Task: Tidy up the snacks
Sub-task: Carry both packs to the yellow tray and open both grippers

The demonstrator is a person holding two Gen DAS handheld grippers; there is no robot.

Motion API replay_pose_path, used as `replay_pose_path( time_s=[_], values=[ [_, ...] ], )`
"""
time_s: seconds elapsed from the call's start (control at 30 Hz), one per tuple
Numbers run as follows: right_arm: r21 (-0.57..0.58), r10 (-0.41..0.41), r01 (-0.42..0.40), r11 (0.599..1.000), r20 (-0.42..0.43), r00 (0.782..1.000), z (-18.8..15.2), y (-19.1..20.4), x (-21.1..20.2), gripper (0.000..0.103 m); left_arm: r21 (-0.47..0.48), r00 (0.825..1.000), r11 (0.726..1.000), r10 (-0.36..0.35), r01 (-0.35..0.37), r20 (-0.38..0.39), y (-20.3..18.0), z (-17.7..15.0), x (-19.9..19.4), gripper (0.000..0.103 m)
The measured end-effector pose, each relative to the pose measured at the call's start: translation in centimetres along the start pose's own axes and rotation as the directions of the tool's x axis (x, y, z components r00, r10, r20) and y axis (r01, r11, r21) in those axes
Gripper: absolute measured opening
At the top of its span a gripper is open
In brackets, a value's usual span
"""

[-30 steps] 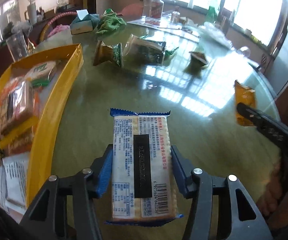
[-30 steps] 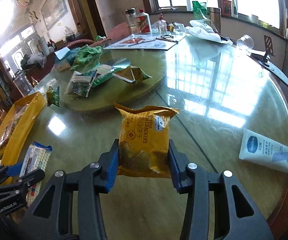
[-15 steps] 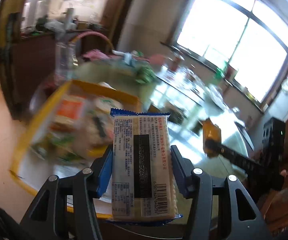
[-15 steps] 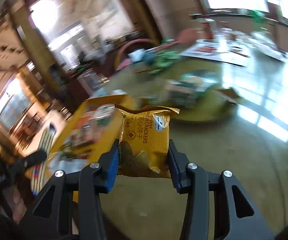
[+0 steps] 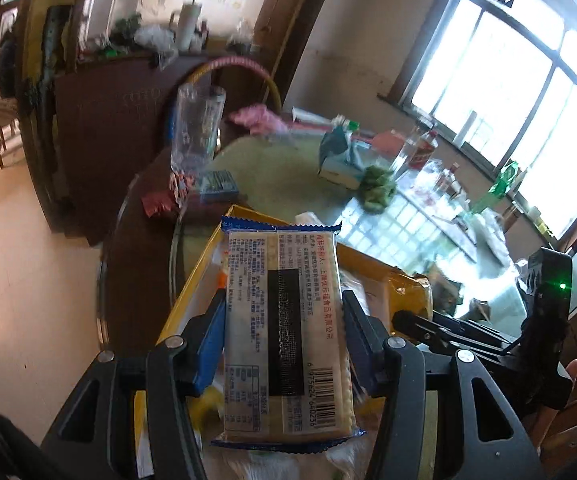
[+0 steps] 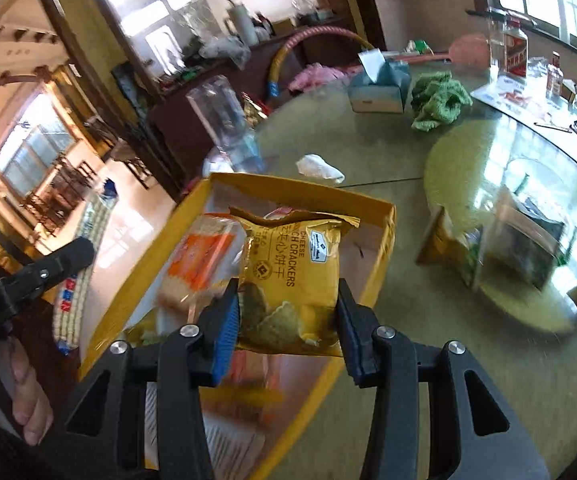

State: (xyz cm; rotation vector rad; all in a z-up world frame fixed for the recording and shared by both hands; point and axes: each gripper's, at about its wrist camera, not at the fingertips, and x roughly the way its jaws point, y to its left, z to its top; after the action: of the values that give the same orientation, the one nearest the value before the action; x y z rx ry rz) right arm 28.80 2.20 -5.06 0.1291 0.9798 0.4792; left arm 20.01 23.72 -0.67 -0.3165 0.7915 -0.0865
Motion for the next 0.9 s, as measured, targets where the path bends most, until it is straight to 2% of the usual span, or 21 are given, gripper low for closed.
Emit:
replay_pose_path(
  time_s=[0.13, 0.33, 0.4, 0.5, 0.57, 0.63, 0.7, 0.77, 0.8, 0.83, 0.9],
  values=[
    [0.045, -0.031, 0.033, 0.998, -0.055, 0.998, 1.2, -0.7, 3.2, 0.046, 0.031, 0.995, 0.999, 0.035, -0.033, -0.089, 0.4, 1.4, 4.1, 0.054],
    [0.052, -0.056, 0.059, 0.997, -0.057, 0.997, 1.9, -0.4, 4.9, 0.046, 0.089, 0.983, 0.994, 0.072, -0.058, -0.166, 0.3, 1.9, 7.1, 0.054],
    [0.047, -0.063, 0.066, 0.997, -0.061, 0.996, 1.9, -0.2, 5.4, 0.047, 0.079, 0.976, 0.992, 0.109, -0.096, -0.189, 0.7, 2.0, 7.9, 0.055],
    [0.062, -0.062, 0.066, 0.996, -0.060, 0.996, 2.0, -0.4, 5.7, 0.052, 0.087, 0.961, 0.989, 0.135, -0.117, -0.242, 1.2, 2.2, 9.2, 0.055],
    [0.074, -0.054, 0.058, 0.996, -0.061, 0.997, 2.2, -0.6, 5.8, 0.061, 0.099, 0.950, 0.987, 0.152, -0.130, -0.272, 1.4, 2.1, 10.0, 0.057],
    [0.072, -0.041, 0.045, 0.996, -0.063, 0.997, 2.4, -0.7, 5.8, 0.063, 0.092, 0.946, 0.987, 0.151, -0.129, -0.287, 1.6, 1.9, 10.1, 0.064],
    [0.068, -0.037, 0.040, 0.997, -0.050, 0.998, 2.4, -0.7, 5.3, 0.067, 0.072, 0.957, 0.992, 0.123, -0.107, -0.264, 1.7, 1.9, 9.3, 0.064],
    [0.052, -0.043, 0.044, 0.998, -0.010, 0.999, 2.2, -0.6, 4.0, 0.080, 0.049, 0.970, 0.993, 0.114, -0.106, -0.213, 1.8, 1.9, 7.7, 0.071],
    [0.043, -0.057, 0.056, 0.997, 0.020, 0.998, 2.0, -0.5, 2.8, 0.082, 0.039, 0.977, 0.992, 0.122, -0.117, -0.174, 1.7, 1.8, 6.5, 0.078],
    [0.039, -0.062, 0.060, 0.997, 0.041, 0.997, 1.8, -0.6, 1.9, 0.082, 0.031, 0.983, 0.991, 0.132, -0.129, -0.127, 1.5, 1.6, 5.2, 0.080],
    [0.033, -0.039, 0.037, 0.999, 0.074, 0.996, 1.3, -1.0, -0.1, 0.082, 0.021, 0.983, 0.986, 0.166, -0.165, -0.080, 0.9, 1.2, 3.2, 0.080]
  ],
)
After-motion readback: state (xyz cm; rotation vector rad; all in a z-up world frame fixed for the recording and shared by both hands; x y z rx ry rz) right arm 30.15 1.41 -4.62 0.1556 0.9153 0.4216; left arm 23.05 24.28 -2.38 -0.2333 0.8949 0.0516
